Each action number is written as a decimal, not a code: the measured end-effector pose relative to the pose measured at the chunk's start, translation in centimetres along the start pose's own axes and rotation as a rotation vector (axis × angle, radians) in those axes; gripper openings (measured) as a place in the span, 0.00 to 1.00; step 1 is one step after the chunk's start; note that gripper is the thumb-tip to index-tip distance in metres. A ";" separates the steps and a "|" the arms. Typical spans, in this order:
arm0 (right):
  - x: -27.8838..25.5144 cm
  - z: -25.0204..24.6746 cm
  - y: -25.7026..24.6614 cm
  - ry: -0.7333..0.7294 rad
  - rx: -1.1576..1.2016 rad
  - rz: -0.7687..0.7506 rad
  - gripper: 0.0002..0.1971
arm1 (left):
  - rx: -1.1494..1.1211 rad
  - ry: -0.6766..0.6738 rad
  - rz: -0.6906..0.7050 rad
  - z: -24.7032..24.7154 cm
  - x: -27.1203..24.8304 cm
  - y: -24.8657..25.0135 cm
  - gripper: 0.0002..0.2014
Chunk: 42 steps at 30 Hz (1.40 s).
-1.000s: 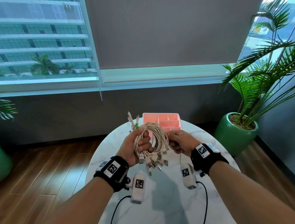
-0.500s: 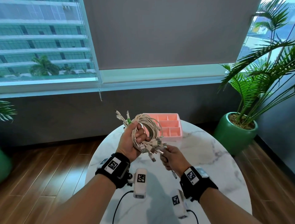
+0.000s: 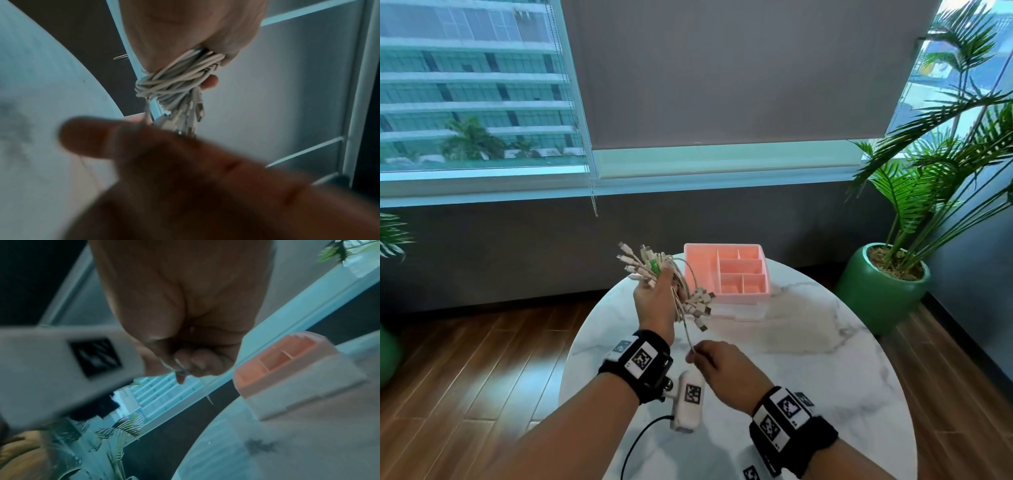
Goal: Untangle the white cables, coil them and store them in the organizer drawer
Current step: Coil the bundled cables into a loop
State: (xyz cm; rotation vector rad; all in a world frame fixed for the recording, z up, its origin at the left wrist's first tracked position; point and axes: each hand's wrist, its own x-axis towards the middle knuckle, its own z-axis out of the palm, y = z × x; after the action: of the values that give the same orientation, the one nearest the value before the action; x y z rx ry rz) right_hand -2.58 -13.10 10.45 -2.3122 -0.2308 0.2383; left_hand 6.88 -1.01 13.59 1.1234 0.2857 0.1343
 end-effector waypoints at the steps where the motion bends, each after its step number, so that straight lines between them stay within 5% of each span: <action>1: 0.2 -0.1 -0.7 0.027 -0.128 -0.036 0.15 | 0.072 -0.015 0.024 -0.2 -0.2 -0.4 0.12; 6: 1.7 -2.8 -3.4 0.124 -0.431 -0.164 0.13 | 0.349 -0.297 0.060 -1.6 -0.8 -2.6 0.09; 12: 2.9 -6.4 -4.2 0.164 -0.408 -0.207 0.06 | 0.275 -0.440 -0.200 -1.6 -1.6 -1.9 0.13; 16: 4.2 -7.4 -2.5 0.282 -0.278 -0.065 0.34 | 0.143 -0.515 -0.387 -1.8 -1.9 -1.3 0.13; 19: 5.1 -8.2 -1.2 0.090 -0.019 0.055 0.53 | 0.051 -0.692 -0.550 -1.8 -2.2 -1.0 0.17; 21: 5.3 -8.5 -0.4 -0.061 0.169 0.043 0.39 | 0.002 -0.774 -0.586 -1.5 -2.7 -0.6 0.21; 23: 5.2 -8.2 0.2 -0.065 0.279 0.023 0.24 | -0.008 -0.799 -0.594 -1.3 -3.1 -0.4 0.24; 27: 4.4 -6.6 1.2 0.011 0.490 0.064 0.23 | 0.058 -0.721 -0.565 -1.8 -2.5 -1.8 0.27; 33: 4.2 -5.3 2.8 0.155 0.490 0.158 0.20 | 0.313 -0.586 -0.306 -2.1 -2.9 -4.0 0.32; 37: 3.9 -4.8 4.2 0.172 0.580 0.212 0.22 | 0.309 -0.750 -0.371 -3.1 -3.2 -4.8 0.11; 42: 3.5 -3.3 5.1 0.219 0.587 0.228 0.21 | 0.459 -0.764 -0.312 -3.9 -2.6 -5.4 0.06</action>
State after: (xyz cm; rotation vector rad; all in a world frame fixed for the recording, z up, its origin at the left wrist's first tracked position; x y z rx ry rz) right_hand 2.03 -18.02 8.62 -1.7566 0.1955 0.1389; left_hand 3.05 -0.62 7.54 1.4785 -0.2091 -0.6586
